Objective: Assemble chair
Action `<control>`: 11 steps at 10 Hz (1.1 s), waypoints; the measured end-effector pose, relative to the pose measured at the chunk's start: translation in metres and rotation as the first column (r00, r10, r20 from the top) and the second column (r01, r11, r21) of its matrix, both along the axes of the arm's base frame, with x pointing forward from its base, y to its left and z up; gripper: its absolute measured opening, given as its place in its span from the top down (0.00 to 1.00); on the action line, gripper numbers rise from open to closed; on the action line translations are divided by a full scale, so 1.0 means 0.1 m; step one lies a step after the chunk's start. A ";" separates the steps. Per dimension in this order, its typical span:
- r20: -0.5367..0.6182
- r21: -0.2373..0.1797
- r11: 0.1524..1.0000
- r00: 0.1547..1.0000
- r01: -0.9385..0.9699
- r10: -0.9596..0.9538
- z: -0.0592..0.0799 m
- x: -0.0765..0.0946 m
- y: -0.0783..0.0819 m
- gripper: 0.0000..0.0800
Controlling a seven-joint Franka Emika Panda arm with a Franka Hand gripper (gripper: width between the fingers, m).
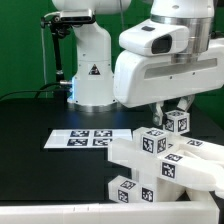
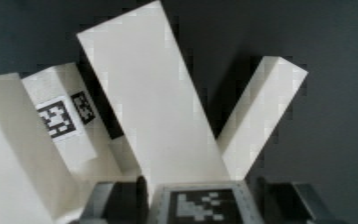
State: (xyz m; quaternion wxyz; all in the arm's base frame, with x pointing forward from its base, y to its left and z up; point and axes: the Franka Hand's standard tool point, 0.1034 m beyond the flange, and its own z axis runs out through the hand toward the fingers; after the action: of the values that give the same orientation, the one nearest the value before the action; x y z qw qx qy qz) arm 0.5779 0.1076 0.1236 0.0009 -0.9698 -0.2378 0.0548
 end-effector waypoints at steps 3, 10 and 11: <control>0.000 -0.002 1.000 1.000 -0.002 0.002 -0.04 -0.01 -0.01 0.64; 0.000 -0.003 1.000 1.000 0.001 -0.001 -0.07 0.00 -0.03 0.61; 0.000 -0.004 1.000 1.000 0.002 -0.002 -0.07 0.00 -0.03 0.38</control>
Offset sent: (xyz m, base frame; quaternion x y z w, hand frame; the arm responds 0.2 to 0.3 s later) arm -0.0004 0.0035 -0.0122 0.0163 0.0118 -0.0149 0.9997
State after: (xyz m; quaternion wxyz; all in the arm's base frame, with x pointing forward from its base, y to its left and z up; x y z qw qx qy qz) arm 0.5775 0.1045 0.1164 -0.0008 -0.9700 -0.2368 0.0551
